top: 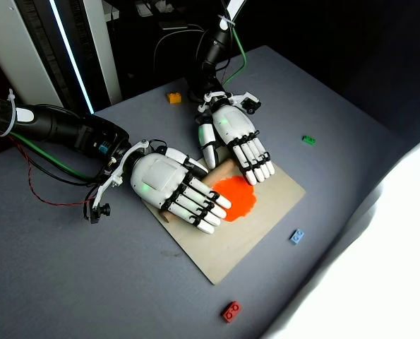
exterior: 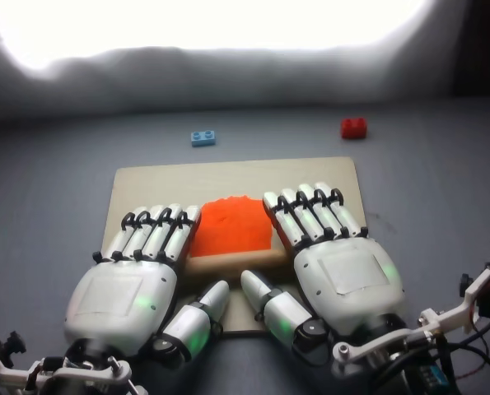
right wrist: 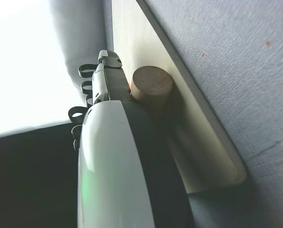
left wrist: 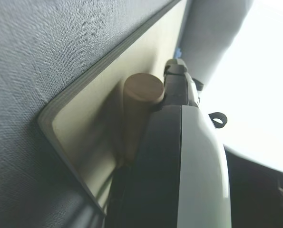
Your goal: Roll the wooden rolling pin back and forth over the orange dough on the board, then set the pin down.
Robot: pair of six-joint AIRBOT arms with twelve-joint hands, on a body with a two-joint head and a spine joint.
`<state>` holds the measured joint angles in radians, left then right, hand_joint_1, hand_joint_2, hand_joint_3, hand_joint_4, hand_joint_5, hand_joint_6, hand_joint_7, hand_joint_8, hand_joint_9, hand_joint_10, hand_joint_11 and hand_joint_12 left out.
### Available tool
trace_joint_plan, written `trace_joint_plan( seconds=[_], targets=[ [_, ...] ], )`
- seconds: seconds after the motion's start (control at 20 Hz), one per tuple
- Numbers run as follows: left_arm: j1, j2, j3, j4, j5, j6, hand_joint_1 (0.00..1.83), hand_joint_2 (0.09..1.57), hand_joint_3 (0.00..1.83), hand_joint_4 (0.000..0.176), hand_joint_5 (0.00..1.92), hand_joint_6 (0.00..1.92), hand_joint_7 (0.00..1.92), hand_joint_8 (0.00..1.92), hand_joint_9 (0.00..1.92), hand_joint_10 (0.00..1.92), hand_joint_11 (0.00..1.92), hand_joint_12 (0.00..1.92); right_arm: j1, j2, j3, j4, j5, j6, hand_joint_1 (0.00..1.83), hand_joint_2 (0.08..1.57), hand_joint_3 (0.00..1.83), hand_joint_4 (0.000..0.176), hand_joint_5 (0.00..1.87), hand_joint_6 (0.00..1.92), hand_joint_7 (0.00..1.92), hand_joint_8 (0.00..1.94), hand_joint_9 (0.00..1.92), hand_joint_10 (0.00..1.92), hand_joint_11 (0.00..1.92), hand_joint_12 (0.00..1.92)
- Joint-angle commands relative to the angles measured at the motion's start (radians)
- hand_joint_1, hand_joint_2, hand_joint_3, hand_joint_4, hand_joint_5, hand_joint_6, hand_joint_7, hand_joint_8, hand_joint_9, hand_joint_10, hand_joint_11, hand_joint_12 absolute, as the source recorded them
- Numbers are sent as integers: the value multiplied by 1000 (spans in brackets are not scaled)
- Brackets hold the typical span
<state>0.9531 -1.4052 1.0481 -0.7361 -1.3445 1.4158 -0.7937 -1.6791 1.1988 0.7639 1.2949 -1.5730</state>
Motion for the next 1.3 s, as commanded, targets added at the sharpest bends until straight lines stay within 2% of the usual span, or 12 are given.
trace_joint_plan(
  seconds=[0.0,0.95,1.25],
  targets=[
    [-8,-1,5,59,-98,2,0,1449,0,0,1,0,7,1,0,0,0,0,11,-1,5,-66,80,1,0,1382,39,0,78,35,63,20,10,4,0,0],
    [-36,-14,43,58,-58,-11,0,1363,0,0,3,0,2,0,0,0,1,0,35,-1,71,-40,53,25,0,1389,25,0,100,29,103,9,58,16,0,0],
    [-55,-19,63,54,-35,-13,0,1361,0,0,27,6,61,14,35,11,33,20,44,-2,91,-27,41,32,0,1380,18,0,81,18,92,2,67,17,21,13]
  ],
)
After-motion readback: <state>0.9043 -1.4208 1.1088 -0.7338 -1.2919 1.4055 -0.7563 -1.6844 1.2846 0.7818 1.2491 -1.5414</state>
